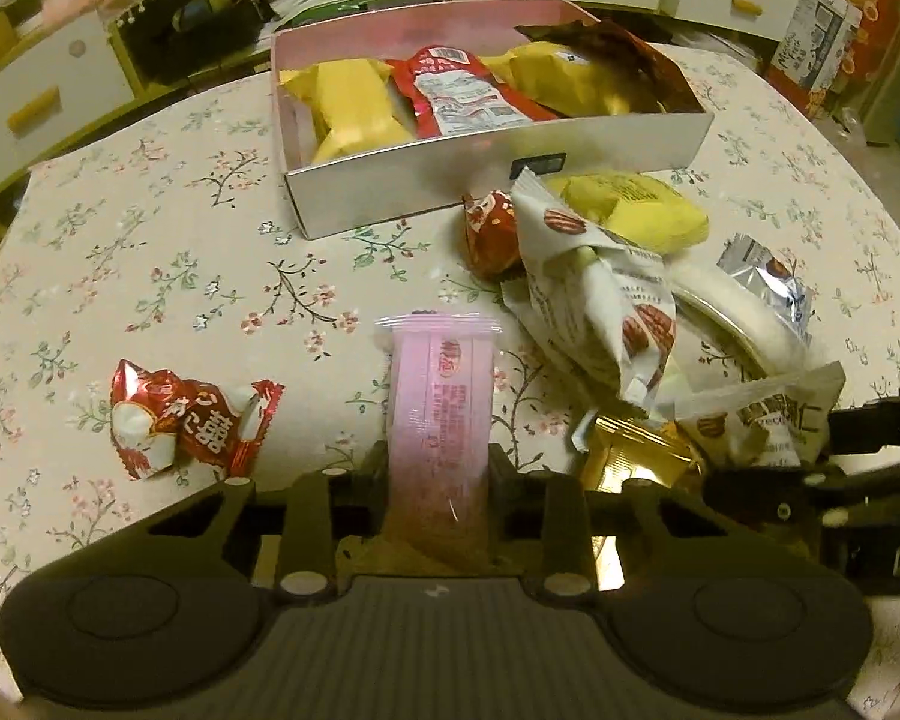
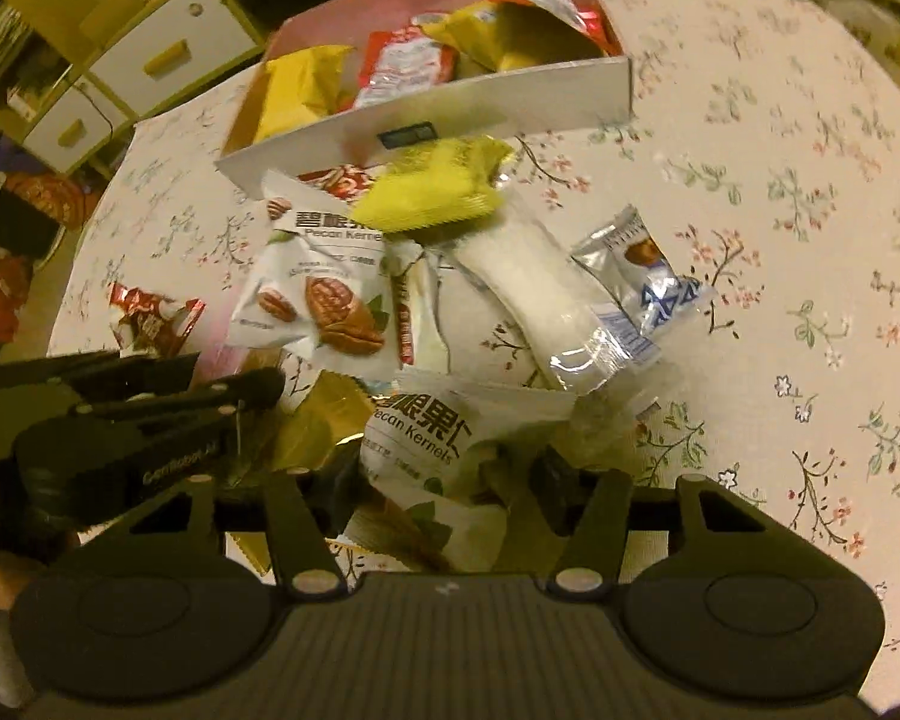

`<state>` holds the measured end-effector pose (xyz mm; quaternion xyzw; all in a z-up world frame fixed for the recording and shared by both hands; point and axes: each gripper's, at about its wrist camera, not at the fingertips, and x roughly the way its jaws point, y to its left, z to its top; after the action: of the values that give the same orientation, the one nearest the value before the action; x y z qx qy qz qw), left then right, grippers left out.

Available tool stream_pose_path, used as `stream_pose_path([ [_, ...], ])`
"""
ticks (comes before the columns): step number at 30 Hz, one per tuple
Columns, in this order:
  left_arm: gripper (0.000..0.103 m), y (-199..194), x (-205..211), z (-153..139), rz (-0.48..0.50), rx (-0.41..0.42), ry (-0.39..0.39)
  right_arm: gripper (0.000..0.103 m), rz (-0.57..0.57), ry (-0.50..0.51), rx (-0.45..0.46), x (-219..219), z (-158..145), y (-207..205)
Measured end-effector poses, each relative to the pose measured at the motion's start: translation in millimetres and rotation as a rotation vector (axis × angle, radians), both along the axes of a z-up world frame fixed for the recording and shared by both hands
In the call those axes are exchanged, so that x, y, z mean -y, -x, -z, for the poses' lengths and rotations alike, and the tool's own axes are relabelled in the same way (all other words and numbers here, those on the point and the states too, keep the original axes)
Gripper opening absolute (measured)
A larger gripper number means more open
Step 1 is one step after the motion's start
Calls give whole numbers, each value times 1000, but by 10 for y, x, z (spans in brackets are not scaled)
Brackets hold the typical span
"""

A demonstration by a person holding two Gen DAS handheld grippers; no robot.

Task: Organize snacks
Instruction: 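Grasp the pink stick packet with the left gripper while the right gripper grasps a pecan bag, then lower the pink packet into the box with the left gripper while the right gripper drops the pecan bag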

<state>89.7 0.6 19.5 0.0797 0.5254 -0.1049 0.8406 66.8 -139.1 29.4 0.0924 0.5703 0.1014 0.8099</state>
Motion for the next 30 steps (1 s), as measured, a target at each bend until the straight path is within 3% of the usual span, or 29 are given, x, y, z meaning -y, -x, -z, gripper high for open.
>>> stream_pose_path([
  [16,37,9,-111,-292,-58,59,82,51,-92,191,242,-205,-356,157],
  [30,37,-70,-209,-535,-124,123,172,51,-89,212,308,-199,-511,93],
])
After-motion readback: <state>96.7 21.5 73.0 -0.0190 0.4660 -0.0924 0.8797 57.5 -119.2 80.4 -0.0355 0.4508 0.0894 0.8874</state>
